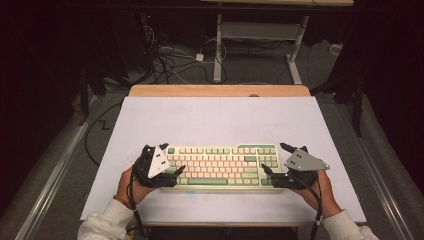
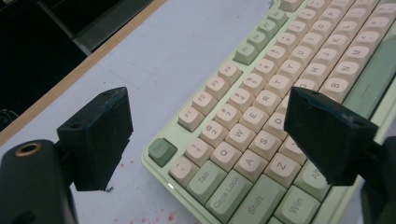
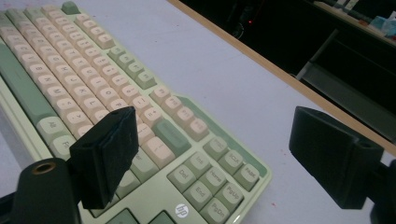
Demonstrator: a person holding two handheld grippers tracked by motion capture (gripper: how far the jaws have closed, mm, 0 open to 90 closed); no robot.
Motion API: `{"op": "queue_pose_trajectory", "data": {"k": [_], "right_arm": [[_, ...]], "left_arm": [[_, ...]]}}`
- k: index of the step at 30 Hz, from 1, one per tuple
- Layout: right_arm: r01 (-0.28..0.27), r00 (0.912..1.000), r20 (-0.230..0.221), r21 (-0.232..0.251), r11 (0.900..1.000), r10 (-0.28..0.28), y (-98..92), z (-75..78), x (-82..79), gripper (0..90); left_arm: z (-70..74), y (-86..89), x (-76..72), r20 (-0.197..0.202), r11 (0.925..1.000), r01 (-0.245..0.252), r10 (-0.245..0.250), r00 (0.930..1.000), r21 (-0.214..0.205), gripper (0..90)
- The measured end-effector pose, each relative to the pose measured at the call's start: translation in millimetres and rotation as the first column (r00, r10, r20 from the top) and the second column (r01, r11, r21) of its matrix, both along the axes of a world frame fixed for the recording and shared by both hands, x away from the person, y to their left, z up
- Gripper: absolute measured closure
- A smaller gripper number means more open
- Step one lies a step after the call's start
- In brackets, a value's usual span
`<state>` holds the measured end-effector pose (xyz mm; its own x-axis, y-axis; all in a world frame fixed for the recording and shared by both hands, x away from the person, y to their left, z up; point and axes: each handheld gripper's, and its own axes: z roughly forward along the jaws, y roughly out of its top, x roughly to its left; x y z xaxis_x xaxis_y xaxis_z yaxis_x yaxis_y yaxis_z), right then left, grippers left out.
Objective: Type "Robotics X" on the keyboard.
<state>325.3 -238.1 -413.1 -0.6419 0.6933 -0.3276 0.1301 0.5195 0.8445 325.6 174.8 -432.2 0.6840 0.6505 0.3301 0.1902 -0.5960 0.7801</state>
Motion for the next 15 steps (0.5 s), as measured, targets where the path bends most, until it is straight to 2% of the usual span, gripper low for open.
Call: {"op": "queue_pose_trajectory", "data": {"k": [15], "right_arm": [[0.010, 0.9999, 0.007, -0.014, 0.9999, -0.010, -11.5, -1.0, -7.4, 15.6]], "left_arm": [[-3.6, 8.1, -7.4, 0.006, 1.0000, -0.006, 0.006, 1.0000, 0.000, 14.7]]}}
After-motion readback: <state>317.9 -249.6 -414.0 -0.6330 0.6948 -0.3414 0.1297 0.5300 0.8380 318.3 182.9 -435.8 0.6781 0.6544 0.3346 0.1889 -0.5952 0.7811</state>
